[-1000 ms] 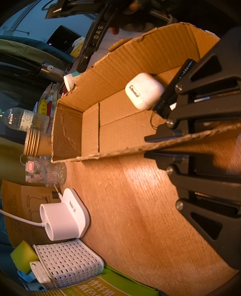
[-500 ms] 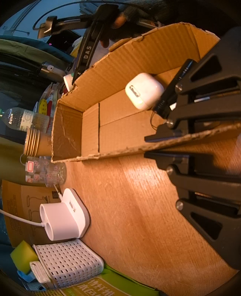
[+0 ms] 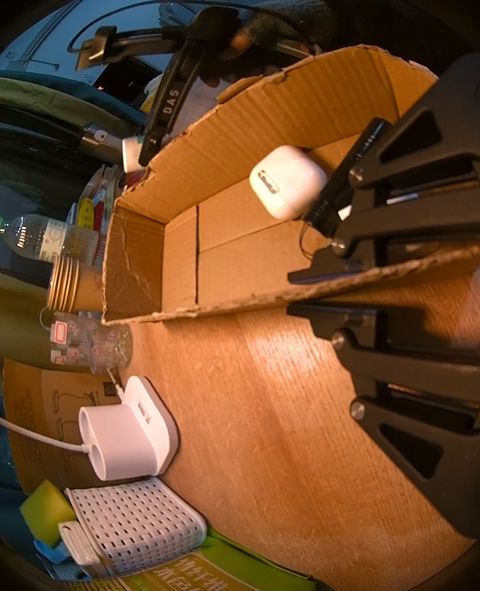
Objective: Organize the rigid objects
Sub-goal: 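Lift the pill bottle and carry it over the box with the right gripper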
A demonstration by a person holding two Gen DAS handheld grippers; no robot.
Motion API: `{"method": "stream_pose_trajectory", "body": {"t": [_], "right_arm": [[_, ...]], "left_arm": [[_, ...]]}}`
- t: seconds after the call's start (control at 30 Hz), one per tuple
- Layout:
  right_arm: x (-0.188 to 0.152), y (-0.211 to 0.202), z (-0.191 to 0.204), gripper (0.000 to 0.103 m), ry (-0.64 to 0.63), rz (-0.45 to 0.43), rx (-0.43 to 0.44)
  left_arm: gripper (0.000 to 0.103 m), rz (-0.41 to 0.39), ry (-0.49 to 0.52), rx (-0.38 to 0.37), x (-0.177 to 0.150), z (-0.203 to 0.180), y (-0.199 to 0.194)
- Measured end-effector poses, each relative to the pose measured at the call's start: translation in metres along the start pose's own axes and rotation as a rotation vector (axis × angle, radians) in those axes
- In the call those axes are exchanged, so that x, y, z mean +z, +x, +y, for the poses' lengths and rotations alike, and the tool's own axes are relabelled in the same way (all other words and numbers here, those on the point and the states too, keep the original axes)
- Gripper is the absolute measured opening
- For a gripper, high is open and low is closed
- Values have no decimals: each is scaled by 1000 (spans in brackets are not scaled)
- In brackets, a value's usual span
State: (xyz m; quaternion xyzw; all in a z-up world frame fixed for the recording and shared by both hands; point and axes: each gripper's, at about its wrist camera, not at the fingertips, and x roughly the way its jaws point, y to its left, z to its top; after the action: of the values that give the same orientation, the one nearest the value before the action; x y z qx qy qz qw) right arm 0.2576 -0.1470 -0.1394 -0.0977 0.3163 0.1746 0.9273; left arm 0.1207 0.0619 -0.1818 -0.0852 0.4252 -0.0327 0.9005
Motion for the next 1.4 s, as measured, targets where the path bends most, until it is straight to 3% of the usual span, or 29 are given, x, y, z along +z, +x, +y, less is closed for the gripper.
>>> {"method": "stream_pose_trajectory", "body": {"t": [0.4,1.0,1.4], "right_arm": [[7,-33,-1,48,27,-74,18],[16,-97,48,48,-54,-176,120],[8,-100,93,47,-138,-154,214]], "left_arm": [[11,0,0,0,0,0,0],[11,0,0,0,0,0,0],[11,0,-1,0,0,0,0]]}}
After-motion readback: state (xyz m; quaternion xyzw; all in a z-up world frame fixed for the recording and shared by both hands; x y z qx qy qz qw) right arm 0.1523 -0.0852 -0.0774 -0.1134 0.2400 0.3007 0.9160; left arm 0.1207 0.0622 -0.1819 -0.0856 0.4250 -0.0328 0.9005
